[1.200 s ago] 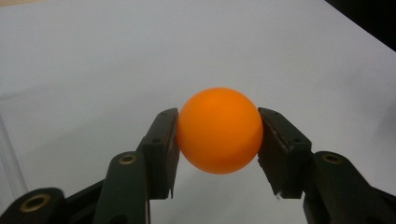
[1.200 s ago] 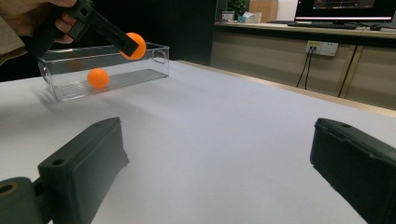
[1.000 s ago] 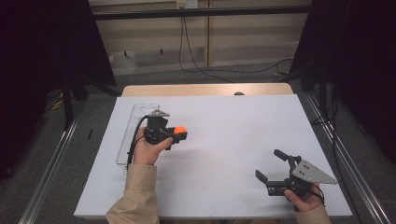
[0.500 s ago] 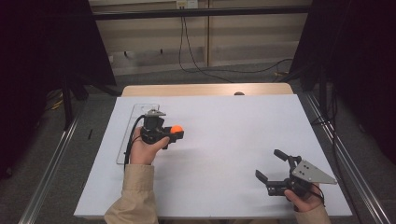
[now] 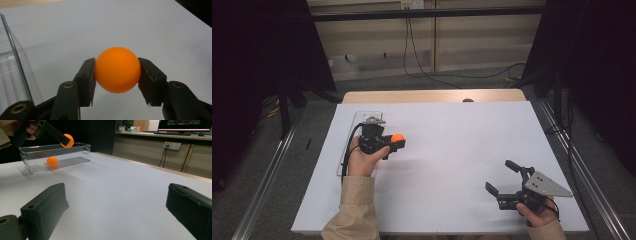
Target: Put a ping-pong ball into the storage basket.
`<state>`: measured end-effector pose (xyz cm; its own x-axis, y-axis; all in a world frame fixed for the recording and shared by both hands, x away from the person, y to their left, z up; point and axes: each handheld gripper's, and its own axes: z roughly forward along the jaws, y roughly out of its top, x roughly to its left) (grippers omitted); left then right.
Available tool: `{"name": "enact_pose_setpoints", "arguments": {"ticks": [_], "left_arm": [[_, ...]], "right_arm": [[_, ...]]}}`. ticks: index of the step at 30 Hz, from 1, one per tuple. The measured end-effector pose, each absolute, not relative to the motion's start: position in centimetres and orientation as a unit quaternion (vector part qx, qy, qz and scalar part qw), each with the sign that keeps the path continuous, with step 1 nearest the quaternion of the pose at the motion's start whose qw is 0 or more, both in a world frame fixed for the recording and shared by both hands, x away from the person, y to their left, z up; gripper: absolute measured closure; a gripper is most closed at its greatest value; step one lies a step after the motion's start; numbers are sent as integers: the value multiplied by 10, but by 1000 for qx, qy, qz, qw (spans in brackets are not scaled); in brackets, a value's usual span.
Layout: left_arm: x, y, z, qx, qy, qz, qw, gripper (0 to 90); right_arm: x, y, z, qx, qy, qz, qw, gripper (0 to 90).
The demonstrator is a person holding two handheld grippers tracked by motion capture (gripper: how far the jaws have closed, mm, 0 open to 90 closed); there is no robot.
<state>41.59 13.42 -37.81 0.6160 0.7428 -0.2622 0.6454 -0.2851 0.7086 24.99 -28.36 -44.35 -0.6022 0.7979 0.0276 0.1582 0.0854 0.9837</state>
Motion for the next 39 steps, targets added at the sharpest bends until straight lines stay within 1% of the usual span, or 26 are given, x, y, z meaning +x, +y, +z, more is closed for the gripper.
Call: {"name": "enact_pose_setpoints", "arguments": {"ticks": [39], "left_arm": [[416,151,-376,794,446,73,406,508]], "right_arm": [[250,-284,-443,349,684,578,277,26]]}}
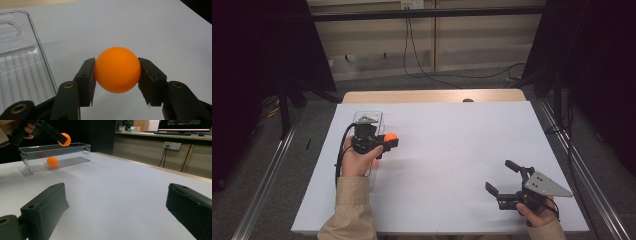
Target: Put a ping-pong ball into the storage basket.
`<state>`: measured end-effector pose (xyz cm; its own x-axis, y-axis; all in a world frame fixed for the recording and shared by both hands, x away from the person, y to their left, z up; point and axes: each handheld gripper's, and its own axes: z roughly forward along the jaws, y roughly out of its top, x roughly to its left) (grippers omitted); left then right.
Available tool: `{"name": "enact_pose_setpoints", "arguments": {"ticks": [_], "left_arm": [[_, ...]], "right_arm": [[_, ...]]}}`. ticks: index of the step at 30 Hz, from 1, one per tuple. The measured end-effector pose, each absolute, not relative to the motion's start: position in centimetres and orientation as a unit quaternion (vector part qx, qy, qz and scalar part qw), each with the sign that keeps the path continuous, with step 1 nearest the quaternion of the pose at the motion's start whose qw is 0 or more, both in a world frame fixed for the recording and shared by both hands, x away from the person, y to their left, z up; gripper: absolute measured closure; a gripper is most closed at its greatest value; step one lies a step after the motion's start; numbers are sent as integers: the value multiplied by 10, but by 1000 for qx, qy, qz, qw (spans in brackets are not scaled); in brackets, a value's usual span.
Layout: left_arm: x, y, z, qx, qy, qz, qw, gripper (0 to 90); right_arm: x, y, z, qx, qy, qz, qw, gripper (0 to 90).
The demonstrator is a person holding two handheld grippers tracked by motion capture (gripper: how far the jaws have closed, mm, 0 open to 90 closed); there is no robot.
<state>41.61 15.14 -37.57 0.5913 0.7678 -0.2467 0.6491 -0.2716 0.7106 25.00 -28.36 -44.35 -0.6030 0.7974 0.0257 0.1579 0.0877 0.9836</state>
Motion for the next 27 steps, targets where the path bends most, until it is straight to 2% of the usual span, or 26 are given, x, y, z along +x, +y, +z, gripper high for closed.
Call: {"name": "enact_pose_setpoints", "arguments": {"ticks": [27], "left_arm": [[415,166,-372,782,461,84,411,508]], "right_arm": [[250,-284,-444,349,684,578,275,27]]}}
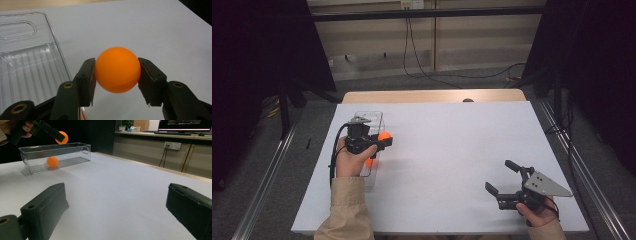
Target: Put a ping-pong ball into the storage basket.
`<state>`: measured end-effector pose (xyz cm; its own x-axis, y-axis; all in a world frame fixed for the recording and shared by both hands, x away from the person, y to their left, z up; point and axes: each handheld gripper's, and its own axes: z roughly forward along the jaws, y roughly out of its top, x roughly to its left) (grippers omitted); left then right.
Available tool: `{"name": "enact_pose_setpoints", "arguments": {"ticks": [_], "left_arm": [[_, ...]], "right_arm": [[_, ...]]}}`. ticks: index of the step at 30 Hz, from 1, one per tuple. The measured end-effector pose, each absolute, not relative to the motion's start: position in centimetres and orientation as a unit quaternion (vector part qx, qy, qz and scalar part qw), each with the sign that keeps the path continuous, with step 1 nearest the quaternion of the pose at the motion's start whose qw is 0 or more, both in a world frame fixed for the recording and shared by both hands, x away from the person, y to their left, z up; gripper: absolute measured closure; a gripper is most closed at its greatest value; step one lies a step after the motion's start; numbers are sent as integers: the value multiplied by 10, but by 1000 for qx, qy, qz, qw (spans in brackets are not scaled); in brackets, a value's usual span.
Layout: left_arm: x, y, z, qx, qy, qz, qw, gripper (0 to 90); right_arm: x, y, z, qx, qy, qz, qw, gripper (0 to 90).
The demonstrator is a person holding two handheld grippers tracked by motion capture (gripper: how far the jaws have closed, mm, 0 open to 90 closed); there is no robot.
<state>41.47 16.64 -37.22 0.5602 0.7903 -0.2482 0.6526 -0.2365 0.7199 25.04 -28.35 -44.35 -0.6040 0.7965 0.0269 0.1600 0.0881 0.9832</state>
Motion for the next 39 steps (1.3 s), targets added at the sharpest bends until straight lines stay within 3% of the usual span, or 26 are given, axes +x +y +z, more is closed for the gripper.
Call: {"name": "enact_pose_setpoints", "arguments": {"ticks": [39], "left_arm": [[413,185,-370,770,479,102,409,508]], "right_arm": [[251,-283,-444,349,685,577,274,27]]}}
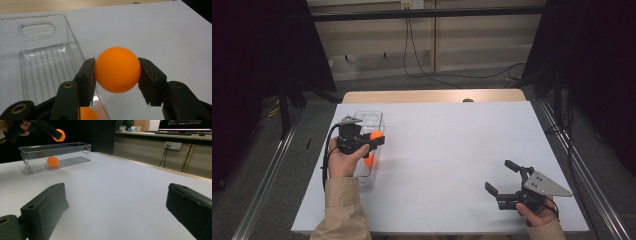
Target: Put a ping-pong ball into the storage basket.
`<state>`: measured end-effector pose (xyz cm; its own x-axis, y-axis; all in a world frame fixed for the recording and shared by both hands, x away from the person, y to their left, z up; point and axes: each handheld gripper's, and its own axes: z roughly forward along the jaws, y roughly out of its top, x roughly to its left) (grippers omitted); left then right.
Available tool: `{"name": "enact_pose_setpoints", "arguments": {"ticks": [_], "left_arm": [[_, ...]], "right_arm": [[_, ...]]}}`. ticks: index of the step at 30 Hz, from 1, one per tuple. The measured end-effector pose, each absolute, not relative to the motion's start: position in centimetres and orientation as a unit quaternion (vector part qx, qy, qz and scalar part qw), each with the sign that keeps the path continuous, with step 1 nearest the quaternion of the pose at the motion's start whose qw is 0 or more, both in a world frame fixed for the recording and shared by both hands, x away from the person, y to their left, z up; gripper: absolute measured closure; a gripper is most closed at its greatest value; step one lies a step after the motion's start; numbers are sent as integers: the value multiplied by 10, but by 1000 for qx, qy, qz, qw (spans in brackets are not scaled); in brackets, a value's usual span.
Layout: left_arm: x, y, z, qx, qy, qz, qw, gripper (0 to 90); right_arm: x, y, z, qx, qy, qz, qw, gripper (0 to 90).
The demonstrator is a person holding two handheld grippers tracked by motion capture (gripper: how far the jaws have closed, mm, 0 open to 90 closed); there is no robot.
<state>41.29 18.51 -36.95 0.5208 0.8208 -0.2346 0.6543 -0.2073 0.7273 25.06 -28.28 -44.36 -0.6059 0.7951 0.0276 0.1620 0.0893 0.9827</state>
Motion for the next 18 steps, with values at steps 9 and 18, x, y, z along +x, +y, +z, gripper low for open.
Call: {"name": "enact_pose_setpoints", "arguments": {"ticks": [9,18], "left_arm": [[413,189,-370,767,483,108,409,508],[413,194,-370,764,488,112,407,508]], "right_arm": [[251,-283,-443,349,684,578,274,27],[251,-283,-444,349,684,578,274,27]]}}
